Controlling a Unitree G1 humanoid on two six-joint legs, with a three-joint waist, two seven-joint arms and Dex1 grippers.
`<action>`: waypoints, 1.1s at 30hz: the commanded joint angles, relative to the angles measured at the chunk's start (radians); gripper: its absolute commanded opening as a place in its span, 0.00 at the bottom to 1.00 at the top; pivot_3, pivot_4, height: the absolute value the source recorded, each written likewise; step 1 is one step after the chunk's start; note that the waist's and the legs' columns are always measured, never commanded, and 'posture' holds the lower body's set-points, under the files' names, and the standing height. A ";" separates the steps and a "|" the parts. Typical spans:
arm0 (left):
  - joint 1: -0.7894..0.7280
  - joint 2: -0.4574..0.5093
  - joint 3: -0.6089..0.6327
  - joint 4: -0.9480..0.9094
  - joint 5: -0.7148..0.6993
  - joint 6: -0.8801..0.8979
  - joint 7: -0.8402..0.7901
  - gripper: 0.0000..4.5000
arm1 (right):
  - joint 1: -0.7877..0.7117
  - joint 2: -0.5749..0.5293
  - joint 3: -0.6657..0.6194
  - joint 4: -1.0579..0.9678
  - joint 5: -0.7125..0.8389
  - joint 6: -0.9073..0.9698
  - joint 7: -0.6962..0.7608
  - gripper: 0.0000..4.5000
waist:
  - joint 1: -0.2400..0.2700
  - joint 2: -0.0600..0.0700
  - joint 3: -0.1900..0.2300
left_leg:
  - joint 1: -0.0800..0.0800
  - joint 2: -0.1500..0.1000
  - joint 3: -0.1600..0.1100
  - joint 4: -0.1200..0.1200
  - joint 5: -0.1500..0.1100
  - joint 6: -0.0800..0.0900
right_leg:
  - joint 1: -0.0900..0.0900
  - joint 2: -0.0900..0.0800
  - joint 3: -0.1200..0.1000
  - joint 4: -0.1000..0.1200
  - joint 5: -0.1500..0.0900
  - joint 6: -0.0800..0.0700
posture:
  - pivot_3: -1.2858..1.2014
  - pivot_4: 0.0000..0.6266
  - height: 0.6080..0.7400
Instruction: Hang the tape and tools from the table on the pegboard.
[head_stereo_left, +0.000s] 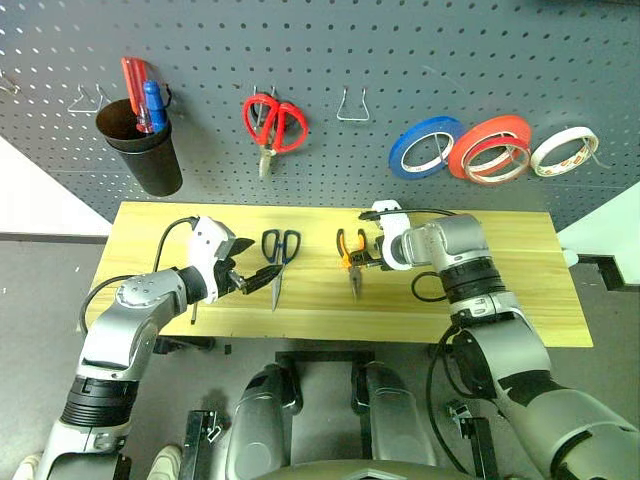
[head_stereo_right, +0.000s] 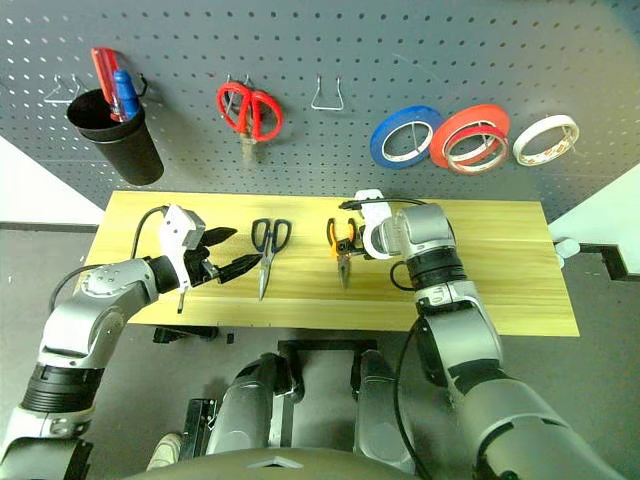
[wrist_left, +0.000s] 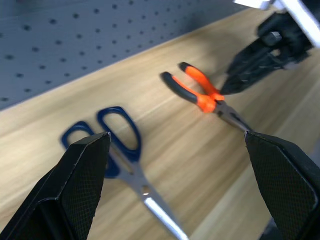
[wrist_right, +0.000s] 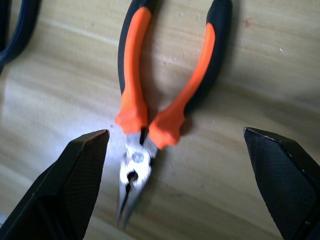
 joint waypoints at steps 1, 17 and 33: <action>-0.007 0.012 0.010 -0.041 -0.035 0.032 -0.018 1.00 | -0.042 0.027 -0.053 0.008 0.011 0.000 -0.034 1.00 | 0.001 0.000 0.006 | 0.000 0.000 0.000 0.000 0.000 0.000 | 0.000 0.000 0.000 0.000 0.000 0.000 | 0.54 0.60 0.92; -0.045 0.129 0.007 0.037 -0.031 0.001 -0.174 1.00 | -0.072 0.121 -0.119 0.105 0.000 -0.082 -0.136 1.00 | -0.001 -0.002 0.013 | -0.008 -0.001 0.002 -0.011 0.006 -0.009 | -0.014 0.003 0.000 0.000 0.000 0.002 | 0.54 0.60 0.92; -0.040 0.158 0.009 0.058 -0.006 -0.028 -0.205 1.00 | -0.012 0.178 0.062 0.031 -0.086 -0.070 -0.143 1.00 | -0.004 -0.002 0.013 | -0.008 0.000 0.001 -0.012 0.005 -0.007 | -0.015 0.001 0.000 0.000 -0.001 0.000 | 0.54 0.57 0.92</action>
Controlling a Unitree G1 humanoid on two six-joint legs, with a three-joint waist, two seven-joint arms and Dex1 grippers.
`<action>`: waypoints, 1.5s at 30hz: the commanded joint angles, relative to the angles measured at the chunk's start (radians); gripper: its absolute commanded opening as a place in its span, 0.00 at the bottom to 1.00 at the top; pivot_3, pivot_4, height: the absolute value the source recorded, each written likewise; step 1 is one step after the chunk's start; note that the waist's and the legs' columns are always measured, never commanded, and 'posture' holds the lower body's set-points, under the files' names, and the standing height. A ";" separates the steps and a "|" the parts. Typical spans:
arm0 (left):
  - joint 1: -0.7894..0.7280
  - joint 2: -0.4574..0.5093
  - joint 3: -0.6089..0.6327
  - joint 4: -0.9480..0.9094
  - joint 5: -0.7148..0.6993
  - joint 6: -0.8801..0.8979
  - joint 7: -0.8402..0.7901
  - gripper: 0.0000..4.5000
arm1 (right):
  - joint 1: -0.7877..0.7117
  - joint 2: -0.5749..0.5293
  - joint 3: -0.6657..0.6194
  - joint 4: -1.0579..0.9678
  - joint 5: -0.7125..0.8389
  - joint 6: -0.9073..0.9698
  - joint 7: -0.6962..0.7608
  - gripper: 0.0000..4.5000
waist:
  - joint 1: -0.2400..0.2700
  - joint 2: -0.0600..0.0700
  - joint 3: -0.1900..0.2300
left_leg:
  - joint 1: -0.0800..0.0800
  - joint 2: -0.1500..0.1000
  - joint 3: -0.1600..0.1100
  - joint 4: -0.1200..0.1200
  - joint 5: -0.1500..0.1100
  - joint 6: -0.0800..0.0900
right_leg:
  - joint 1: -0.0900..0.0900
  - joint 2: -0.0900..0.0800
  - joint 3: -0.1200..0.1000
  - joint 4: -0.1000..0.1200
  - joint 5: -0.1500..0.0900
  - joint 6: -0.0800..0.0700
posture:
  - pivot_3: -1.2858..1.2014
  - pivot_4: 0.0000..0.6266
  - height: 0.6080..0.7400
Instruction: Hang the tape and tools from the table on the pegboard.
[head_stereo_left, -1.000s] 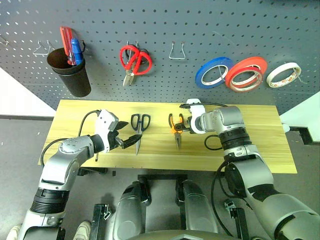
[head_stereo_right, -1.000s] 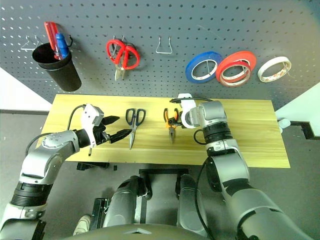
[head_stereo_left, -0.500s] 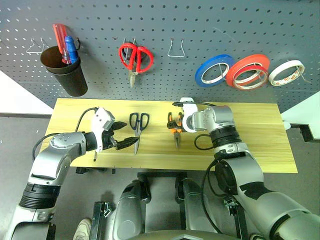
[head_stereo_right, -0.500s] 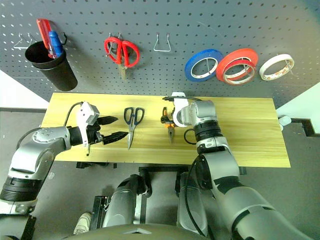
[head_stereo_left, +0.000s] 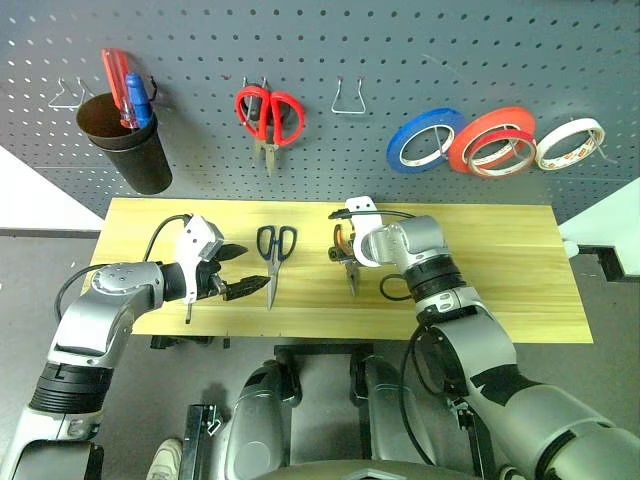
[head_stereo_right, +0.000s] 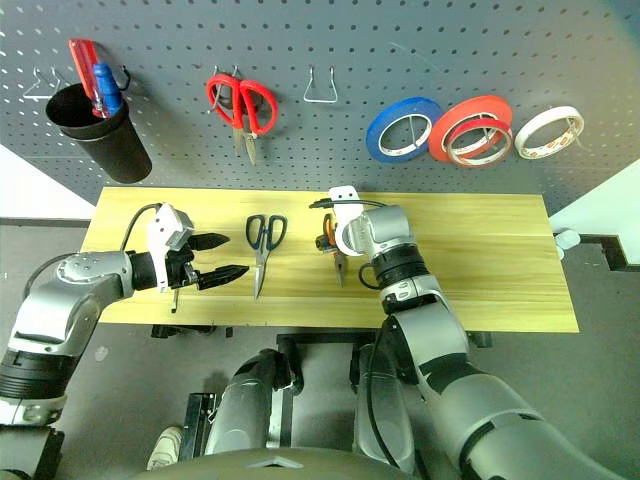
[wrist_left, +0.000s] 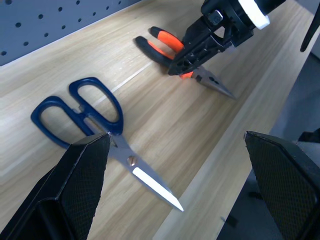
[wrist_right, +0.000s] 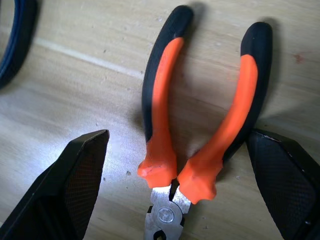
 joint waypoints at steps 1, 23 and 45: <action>0.007 0.014 0.014 -0.014 0.001 -0.016 -0.006 1.00 | 0.026 0.021 0.033 -0.050 -0.009 0.035 0.008 1.00 | 0.000 0.000 0.000 | 0.000 0.000 0.000 0.000 0.000 0.000 | 0.000 0.000 0.000 0.000 0.000 0.000 | 0.54 0.57 0.92; 0.019 0.016 0.028 -0.019 -0.012 -0.051 -0.046 1.00 | 0.027 -0.044 0.110 -0.138 -0.043 0.065 0.118 0.45 | 0.001 0.000 0.000 | -0.001 0.000 0.000 -0.003 0.000 -0.001 | -0.002 0.000 0.000 -0.001 -0.001 -0.003 | 0.54 0.51 0.92; 0.235 0.032 0.297 -0.137 -0.254 -0.209 -0.236 1.00 | 0.195 -0.485 -0.002 -0.949 0.393 0.232 0.612 0.45 | -0.001 -0.012 -0.030 | -0.015 0.000 -0.001 0.001 0.004 -0.007 | -0.009 0.004 -0.003 -0.005 0.006 0.002 | 0.51 0.23 0.92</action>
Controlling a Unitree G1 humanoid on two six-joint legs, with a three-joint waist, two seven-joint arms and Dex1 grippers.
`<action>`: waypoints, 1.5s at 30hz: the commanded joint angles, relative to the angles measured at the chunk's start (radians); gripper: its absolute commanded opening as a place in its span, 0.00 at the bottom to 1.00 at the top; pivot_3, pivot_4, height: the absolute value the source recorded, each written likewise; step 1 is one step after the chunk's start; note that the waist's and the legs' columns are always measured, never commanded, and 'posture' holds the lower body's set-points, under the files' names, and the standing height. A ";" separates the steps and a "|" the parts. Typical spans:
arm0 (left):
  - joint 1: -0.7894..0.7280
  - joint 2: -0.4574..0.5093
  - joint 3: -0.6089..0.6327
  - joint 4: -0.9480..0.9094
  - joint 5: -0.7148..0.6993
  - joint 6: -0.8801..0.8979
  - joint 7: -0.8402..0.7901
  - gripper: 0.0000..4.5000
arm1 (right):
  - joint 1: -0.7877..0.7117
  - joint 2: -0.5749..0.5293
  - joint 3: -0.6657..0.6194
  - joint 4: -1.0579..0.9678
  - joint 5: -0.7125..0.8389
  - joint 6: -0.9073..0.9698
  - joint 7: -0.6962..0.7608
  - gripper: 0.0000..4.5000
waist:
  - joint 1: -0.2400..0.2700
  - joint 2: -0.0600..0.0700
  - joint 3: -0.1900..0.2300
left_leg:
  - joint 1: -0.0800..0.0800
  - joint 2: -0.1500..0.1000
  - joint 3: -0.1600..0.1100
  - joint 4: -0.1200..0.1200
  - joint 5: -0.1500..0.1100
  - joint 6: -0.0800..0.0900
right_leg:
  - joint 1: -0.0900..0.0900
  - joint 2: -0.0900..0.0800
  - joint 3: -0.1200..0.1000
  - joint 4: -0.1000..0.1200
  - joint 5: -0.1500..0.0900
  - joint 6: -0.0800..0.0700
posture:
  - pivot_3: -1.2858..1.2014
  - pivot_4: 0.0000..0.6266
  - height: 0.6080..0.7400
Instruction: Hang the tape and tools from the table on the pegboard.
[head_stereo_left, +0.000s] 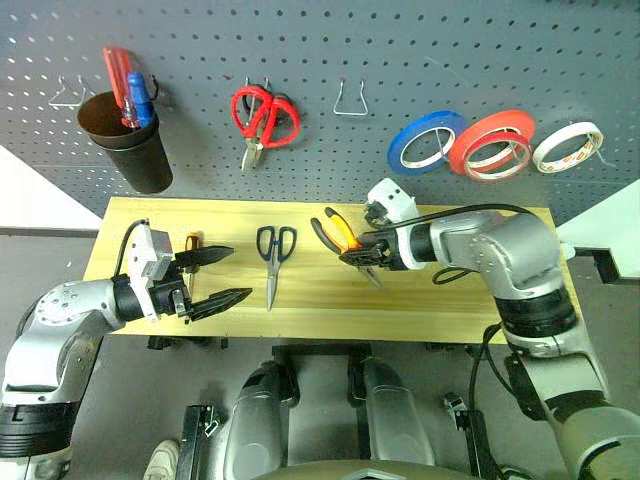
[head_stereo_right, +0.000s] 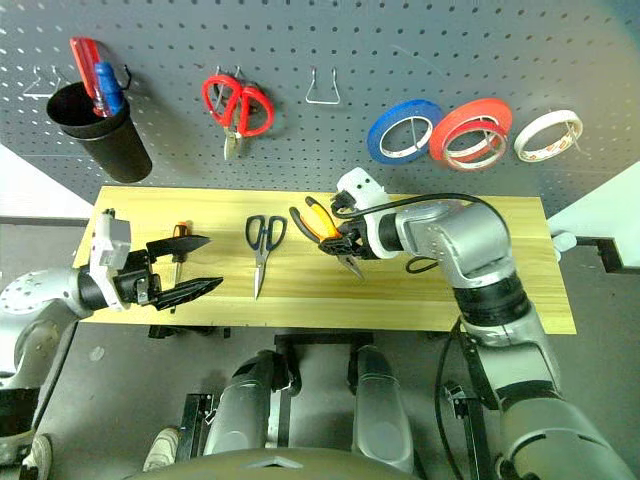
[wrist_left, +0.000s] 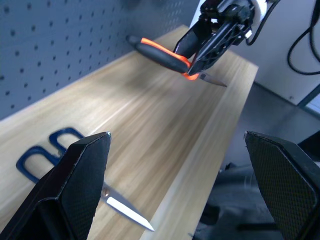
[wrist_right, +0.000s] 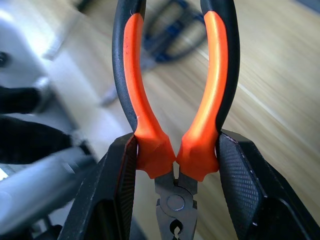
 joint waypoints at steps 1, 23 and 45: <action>0.024 0.014 0.071 -0.043 -0.057 -0.019 -0.024 1.00 | -0.008 -0.028 -0.119 -0.092 0.096 -0.016 0.048 0.45 | 0.000 -0.001 -0.009 | 0.000 0.001 0.000 0.000 0.000 0.000 | 0.001 0.001 -0.001 -0.002 0.001 0.000 | 0.51 0.21 0.92; -0.201 -0.019 0.150 0.025 -0.178 -0.052 0.048 1.00 | -0.179 0.235 -0.285 0.033 0.160 -0.411 -0.177 0.45 | -0.002 -0.004 -0.134 | 0.016 0.024 0.009 -0.007 0.004 -0.007 | 0.017 0.024 0.001 -0.008 0.015 -0.021 | 0.50 0.06 0.92; -0.200 0.021 0.107 0.128 -0.032 -0.037 0.159 1.00 | -0.371 0.490 -0.166 0.514 -0.130 -0.864 -0.435 0.45 | -0.027 0.001 -0.174 | 0.056 -0.016 -0.086 -0.016 0.002 -0.041 | 0.073 0.048 0.010 0.062 -0.099 -0.032 | 0.50 0.10 0.92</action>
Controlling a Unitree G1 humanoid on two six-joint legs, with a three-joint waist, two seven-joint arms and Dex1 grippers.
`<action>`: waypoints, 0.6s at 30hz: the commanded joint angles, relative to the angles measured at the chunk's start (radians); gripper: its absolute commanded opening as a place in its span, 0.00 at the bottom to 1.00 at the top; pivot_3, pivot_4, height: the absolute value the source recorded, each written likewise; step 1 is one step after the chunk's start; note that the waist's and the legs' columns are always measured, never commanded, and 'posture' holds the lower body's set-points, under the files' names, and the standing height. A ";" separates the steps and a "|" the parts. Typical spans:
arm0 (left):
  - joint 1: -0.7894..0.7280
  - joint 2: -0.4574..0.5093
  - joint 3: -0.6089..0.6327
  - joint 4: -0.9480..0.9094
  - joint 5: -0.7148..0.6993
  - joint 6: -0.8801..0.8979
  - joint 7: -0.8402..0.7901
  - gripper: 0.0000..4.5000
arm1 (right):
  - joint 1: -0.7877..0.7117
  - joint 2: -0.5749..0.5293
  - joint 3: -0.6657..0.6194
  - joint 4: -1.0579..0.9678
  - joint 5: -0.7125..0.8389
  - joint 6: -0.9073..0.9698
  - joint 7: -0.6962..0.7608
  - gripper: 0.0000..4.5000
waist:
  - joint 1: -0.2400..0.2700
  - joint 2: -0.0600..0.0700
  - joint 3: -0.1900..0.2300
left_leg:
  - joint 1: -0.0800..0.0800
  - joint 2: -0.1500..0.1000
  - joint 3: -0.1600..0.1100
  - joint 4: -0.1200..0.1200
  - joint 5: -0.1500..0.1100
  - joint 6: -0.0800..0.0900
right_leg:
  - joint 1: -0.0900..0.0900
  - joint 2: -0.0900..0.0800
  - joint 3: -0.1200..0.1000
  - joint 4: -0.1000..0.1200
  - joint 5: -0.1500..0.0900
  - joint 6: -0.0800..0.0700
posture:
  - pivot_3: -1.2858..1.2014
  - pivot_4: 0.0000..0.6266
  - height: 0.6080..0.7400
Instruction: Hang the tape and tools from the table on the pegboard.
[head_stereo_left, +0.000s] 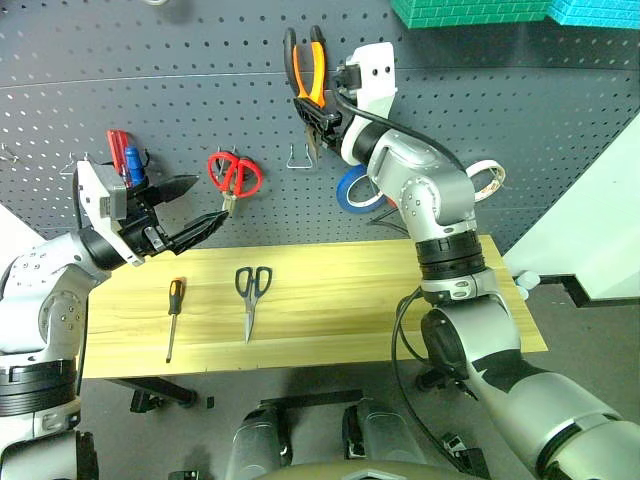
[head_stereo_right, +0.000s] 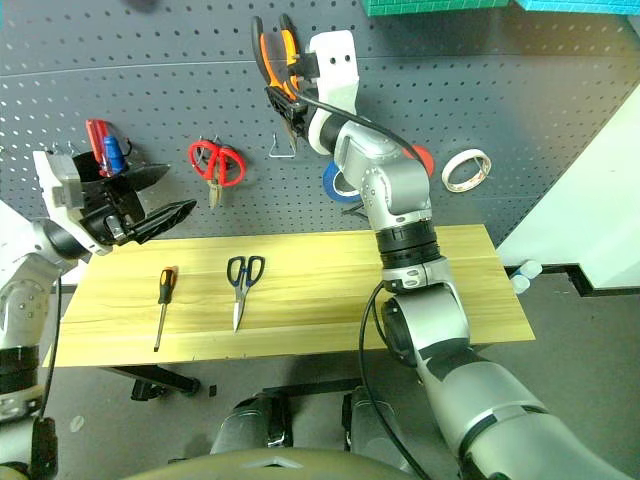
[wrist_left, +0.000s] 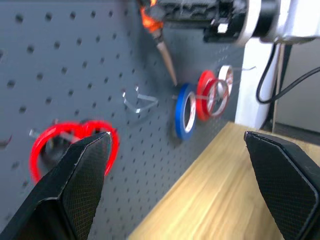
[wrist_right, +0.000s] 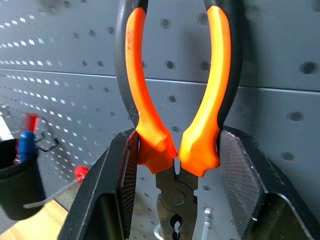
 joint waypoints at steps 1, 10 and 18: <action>0.015 0.035 0.033 -0.011 0.000 0.008 -0.007 1.00 | -0.051 0.026 0.010 -0.023 -0.017 -0.062 -0.009 0.45 | 0.003 0.000 0.000 | 0.000 0.000 0.000 0.001 0.000 0.000 | 0.000 0.000 0.000 0.000 0.001 0.000 | 0.50 0.10 0.92; 0.028 0.039 0.019 0.000 0.019 0.021 0.011 1.00 | -0.125 0.069 0.022 0.163 -0.098 -0.211 -0.059 0.45 | 0.006 -0.001 0.000 | 0.006 0.002 -0.001 0.000 0.001 0.001 | 0.005 -0.001 0.001 -0.001 0.002 -0.001 | 0.50 0.12 0.92; -0.004 0.016 -0.010 0.046 0.107 -0.012 0.104 1.00 | -0.195 0.096 0.013 0.350 -0.136 -0.313 -0.080 0.45 | 0.004 -0.001 0.000 | 0.007 0.002 0.000 -0.001 0.001 0.002 | 0.005 -0.001 0.003 -0.001 0.002 -0.001 | 0.51 0.15 0.92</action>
